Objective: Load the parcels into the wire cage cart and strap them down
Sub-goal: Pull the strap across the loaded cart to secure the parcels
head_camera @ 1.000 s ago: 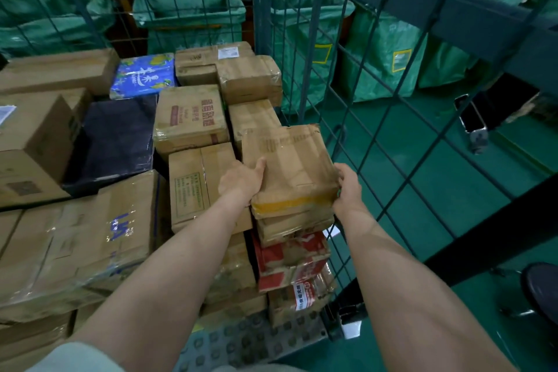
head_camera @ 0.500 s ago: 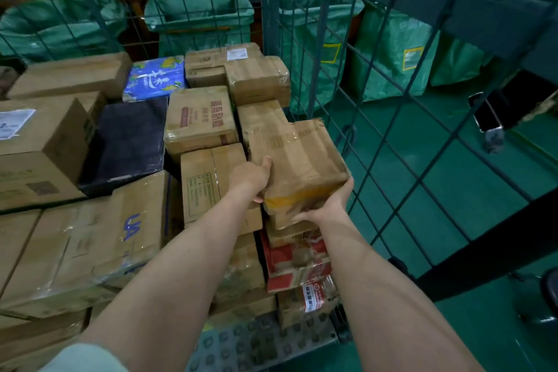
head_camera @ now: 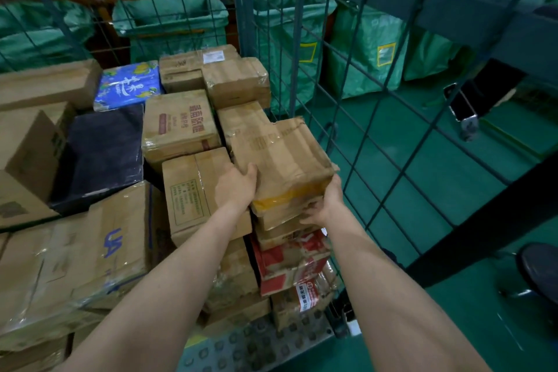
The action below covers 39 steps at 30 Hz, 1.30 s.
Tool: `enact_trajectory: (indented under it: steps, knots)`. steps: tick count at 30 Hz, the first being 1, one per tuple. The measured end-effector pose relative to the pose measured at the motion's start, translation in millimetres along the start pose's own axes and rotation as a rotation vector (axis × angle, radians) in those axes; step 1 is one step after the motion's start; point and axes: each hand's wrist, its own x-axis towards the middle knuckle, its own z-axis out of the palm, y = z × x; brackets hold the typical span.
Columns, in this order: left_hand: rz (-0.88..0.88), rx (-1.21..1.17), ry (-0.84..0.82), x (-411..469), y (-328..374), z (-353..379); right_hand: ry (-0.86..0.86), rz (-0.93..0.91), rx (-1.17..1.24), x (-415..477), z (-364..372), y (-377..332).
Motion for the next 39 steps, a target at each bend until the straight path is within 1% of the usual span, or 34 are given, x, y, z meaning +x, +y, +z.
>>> enact_trajectory:
  steps: [2,5,7,8,9,12,14,17,22,25,26,28,29,31,33,36,39]
  knots:
    - [0.046,-0.074,0.039,-8.0,-2.3,1.6,0.027,-0.059,-0.103,-7.8,-10.0,0.3]
    - [0.088,-0.159,0.103,-30.1,-2.0,4.7,0.032,-0.092,-0.235,-26.4,-26.1,8.7]
    - [0.191,-0.166,0.181,-50.4,1.3,5.5,0.024,-0.108,-0.342,-37.1,-35.7,14.9]
    - [0.26,-0.136,0.186,-60.7,4.1,5.3,0.02,-0.115,-0.403,-40.9,-39.9,18.0]
    - [0.345,-0.088,0.152,-70.9,6.7,6.1,0.019,-0.124,-0.459,-46.7,-44.5,20.9]
    - [0.63,0.063,-0.044,-101.9,14.7,13.9,0.005,-0.197,-0.564,-62.5,-59.7,29.4]
    - [0.734,0.089,-0.165,-121.4,19.5,21.6,-0.016,-0.255,-0.644,-72.8,-68.9,36.0]
    - [0.805,0.137,-0.276,-147.1,20.5,37.4,0.012,-0.299,-0.724,-84.6,-88.7,45.8]
    - [0.775,0.114,-0.394,-169.4,13.6,59.7,0.044,-0.326,-0.841,-100.9,-128.5,61.3]
    - [0.775,0.099,-0.464,-182.5,16.3,68.3,0.048,-0.257,-0.813,-107.0,-145.4,72.3]
    - [0.795,0.09,-0.493,-186.5,18.0,71.3,0.079,-0.224,-0.803,-107.1,-151.7,76.4]
    - [0.858,0.107,-0.533,-192.8,21.5,76.0,0.198,-0.189,-0.846,-106.5,-163.2,80.9]
    - [0.897,0.132,-0.551,-195.3,24.1,77.3,0.295,-0.197,-0.89,-108.9,-168.8,80.9]
    - [0.962,0.159,-0.559,-199.4,29.3,77.7,0.469,-0.265,-0.931,-115.6,-176.1,78.1]
    - [1.008,0.152,-0.547,-201.1,33.9,73.0,0.557,-0.374,-0.82,-117.2,-180.0,75.2]
    - [1.054,0.165,-0.496,-201.7,37.0,63.1,0.562,-0.583,-0.693,-121.2,-177.4,68.1]
    - [1.136,0.277,-0.454,-198.9,24.4,53.5,0.595,-0.622,-0.624,-124.9,-173.9,71.6]
